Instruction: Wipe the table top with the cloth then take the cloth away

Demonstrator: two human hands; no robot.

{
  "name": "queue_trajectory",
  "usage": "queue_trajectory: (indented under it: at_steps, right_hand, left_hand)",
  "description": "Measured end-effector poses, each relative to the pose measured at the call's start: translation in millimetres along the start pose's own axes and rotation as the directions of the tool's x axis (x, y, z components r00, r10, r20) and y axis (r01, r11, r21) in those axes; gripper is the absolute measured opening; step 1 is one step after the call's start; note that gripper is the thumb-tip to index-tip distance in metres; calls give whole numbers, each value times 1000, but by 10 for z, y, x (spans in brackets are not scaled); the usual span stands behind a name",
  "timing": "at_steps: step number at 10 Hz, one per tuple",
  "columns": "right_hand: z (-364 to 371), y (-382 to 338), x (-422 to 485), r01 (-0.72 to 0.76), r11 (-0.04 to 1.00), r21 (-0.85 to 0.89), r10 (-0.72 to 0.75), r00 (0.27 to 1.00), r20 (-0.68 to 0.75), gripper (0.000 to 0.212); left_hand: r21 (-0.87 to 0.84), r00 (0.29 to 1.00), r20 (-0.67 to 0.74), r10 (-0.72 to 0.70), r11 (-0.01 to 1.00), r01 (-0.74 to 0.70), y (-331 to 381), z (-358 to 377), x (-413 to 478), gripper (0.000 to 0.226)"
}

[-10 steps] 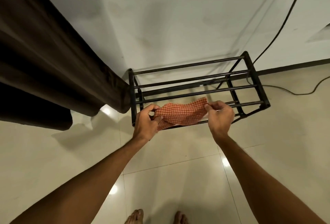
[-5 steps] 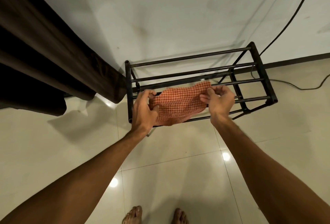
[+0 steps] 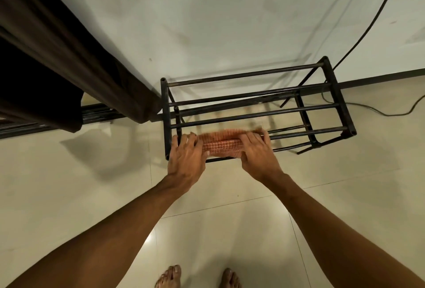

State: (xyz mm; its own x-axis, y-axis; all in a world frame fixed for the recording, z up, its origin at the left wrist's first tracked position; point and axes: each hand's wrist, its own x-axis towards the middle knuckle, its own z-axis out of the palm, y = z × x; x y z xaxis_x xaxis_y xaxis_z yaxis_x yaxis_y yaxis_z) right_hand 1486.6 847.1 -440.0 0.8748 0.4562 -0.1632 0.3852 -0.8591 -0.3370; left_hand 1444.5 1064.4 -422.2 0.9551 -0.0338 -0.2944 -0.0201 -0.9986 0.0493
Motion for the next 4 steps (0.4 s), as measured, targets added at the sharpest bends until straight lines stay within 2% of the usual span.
queue_trajectory:
  at_steps: [1,2,3,4]
  right_hand:
    - [-11,67,67,31,990,-136,-16,994,106,53]
    - [-36,65,152,38,982,-185,-6,985,172,64]
    - [-106,-8,125,28,988,-155,-12,994,106,60]
    - [-176,-81,7,26,992,-125,-23,999,26,57]
  left_hand:
    - [48,999,49,-23,999,20,-60,-12,31,58]
    - [19,999,-30,43,999,-42,-20,-15,36,66]
    - [-78,990,-14,138,987,-139,6,-36,-36,65]
    - [-94,989,-27,148,984,-150,-38,-123,-134,66]
